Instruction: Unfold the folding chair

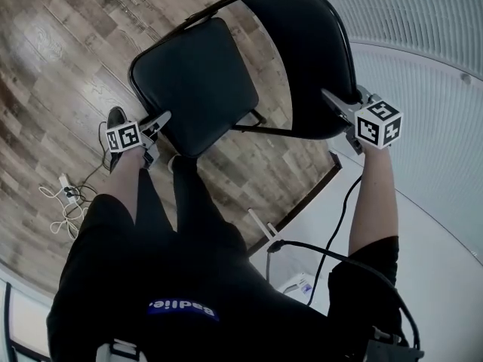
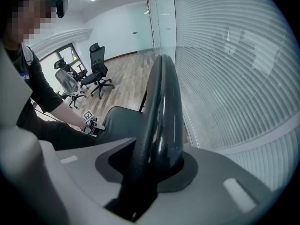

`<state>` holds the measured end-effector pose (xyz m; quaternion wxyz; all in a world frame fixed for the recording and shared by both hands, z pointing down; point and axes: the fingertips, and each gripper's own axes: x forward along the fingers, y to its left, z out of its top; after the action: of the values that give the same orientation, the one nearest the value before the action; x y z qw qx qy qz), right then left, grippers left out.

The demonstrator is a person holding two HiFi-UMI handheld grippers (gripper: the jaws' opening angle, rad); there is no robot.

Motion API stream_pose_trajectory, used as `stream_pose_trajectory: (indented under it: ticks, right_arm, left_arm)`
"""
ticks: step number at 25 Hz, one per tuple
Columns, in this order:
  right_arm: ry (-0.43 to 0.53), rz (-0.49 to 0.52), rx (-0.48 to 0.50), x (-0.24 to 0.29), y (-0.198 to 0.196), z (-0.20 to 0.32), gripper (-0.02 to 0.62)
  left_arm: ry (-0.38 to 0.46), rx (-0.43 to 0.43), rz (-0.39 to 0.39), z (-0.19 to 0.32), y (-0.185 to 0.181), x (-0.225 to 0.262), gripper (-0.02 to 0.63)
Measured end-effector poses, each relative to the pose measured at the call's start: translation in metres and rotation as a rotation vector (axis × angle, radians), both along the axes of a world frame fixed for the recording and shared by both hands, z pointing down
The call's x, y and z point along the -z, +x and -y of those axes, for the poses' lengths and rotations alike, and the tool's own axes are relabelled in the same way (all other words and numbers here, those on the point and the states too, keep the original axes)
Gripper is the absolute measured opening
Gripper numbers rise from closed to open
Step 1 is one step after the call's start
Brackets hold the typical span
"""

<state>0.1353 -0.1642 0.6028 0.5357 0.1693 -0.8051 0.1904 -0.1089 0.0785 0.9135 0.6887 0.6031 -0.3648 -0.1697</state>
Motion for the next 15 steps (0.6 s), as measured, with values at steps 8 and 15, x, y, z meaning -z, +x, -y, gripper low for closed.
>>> stream_pose_trajectory:
  ticks: [8,15]
  right_arm:
    - [-0.033,0.035,-0.004,-0.024,-0.005,-0.004,0.123]
    - [-0.061,0.047,-0.005,-0.043,-0.010,-0.005,0.121]
  left_arm:
    - [-0.029,0.000,-0.004,-0.021,-0.018,-0.049,0.238]
    - [-0.056,-0.018,-0.017,-0.032,-0.028,-0.077,0.250]
